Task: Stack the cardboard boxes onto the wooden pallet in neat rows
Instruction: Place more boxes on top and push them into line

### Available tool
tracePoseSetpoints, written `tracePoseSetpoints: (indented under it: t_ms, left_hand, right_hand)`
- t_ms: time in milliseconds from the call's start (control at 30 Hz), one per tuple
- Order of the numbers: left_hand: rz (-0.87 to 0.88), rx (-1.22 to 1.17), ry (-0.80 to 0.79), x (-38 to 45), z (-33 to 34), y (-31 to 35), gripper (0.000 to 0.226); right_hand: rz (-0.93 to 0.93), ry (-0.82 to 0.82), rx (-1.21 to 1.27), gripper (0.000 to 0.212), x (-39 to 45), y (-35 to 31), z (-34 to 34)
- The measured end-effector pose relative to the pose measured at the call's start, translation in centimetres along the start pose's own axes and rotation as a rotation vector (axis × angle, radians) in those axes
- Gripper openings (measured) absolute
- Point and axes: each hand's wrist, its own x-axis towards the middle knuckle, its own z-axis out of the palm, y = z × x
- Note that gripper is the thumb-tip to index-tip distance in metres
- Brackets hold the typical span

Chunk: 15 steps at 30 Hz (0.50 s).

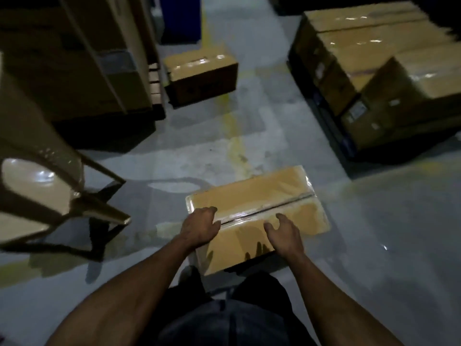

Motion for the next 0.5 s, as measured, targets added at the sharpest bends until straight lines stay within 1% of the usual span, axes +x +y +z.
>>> tracePoseSetpoints:
  t_ms: [33, 67, 167, 233, 333, 433, 500]
  left_hand:
    - [0.037, 0.04, -0.023, 0.7, -0.6, -0.3, 0.06]
    - [0.065, 0.082, -0.04, 1.4, -1.1, -0.4, 0.06]
    - [0.168, 0.227, -0.047, 4.0, -2.1, -0.1, 0.048]
    - [0.262, 0.361, -0.045, 6.2, -2.5, 0.7, 0.05]
    - [0.397, 0.56, -0.033, 9.8, -2.7, 2.0, 0.057]
    - [0.446, 0.671, -0.047, 13.3, -2.2, 3.2, 0.063]
    - [0.468, 0.681, -0.066, 15.4, -1.7, 3.8, 0.065]
  right_hand:
    - [0.043, 0.029, 0.037, 0.065, -0.8, -0.1, 0.1]
    - [0.078, 0.056, 0.064, 0.065, -1.4, -0.1, 0.2]
    - [0.185, 0.129, 0.124, 0.066, -2.5, 0.2, 0.4]
    - [0.255, 0.168, 0.136, 0.067, -2.6, 0.8, 0.6]
    - [0.346, 0.182, 0.132, 0.072, -1.6, 2.3, 1.4]
    - [0.41, 0.168, 0.139, 0.075, 0.3, 3.7, 2.6]
    - [0.459, 0.18, 0.156, 0.077, 1.5, 4.2, 3.4]
